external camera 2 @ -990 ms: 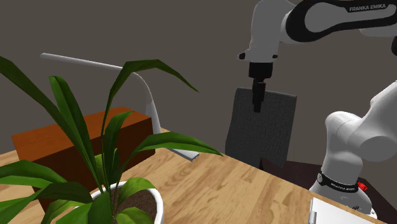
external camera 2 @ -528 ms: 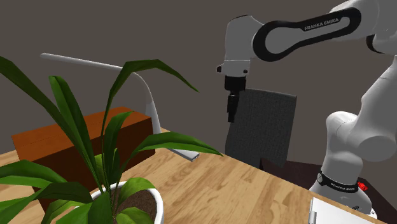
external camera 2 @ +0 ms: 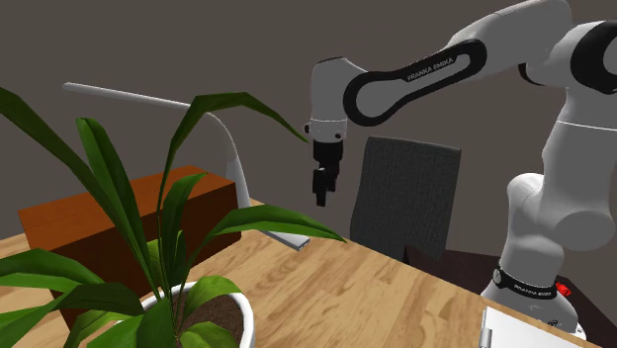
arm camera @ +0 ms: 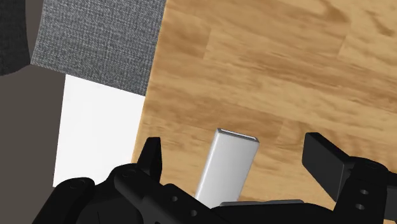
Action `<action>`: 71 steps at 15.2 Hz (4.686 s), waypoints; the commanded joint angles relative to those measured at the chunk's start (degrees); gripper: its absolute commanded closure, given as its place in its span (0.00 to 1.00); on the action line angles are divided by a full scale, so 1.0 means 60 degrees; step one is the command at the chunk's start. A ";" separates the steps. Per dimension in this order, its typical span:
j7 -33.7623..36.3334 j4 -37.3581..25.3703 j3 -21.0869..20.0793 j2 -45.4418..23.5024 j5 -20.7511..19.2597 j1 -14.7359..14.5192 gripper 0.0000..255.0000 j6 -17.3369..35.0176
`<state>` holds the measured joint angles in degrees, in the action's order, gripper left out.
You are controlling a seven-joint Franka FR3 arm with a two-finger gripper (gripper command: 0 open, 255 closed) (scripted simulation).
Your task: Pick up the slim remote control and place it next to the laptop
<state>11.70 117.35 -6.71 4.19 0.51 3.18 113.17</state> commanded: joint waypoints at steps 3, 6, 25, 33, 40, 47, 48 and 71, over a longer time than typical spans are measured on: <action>0.0397 -0.0988 -0.0017 -0.1416 -0.0238 0.0008 0.00 0.0434; 0.0627 -0.1896 0.0035 -0.2511 -0.0419 0.0004 0.00 0.0619; 0.1094 -0.4284 0.0289 -0.5661 -0.0792 -0.0080 0.00 0.1384; 0.1093 -0.4288 0.0289 -0.5664 -0.0792 -0.0080 1.00 0.1382; 0.1088 -0.4329 0.0285 -0.5605 -0.0784 -0.0078 1.00 0.1283; 0.1047 -0.4724 0.0262 -0.5264 -0.0738 -0.0071 1.00 0.0549; 0.1042 -0.4790 0.0259 -0.5222 -0.0732 -0.0070 1.00 0.0441; 0.2906 -0.2580 -0.0446 -0.2740 -0.0659 -0.1219 1.00 0.0122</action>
<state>27.90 100.11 -8.92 -13.62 -3.51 -3.47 113.48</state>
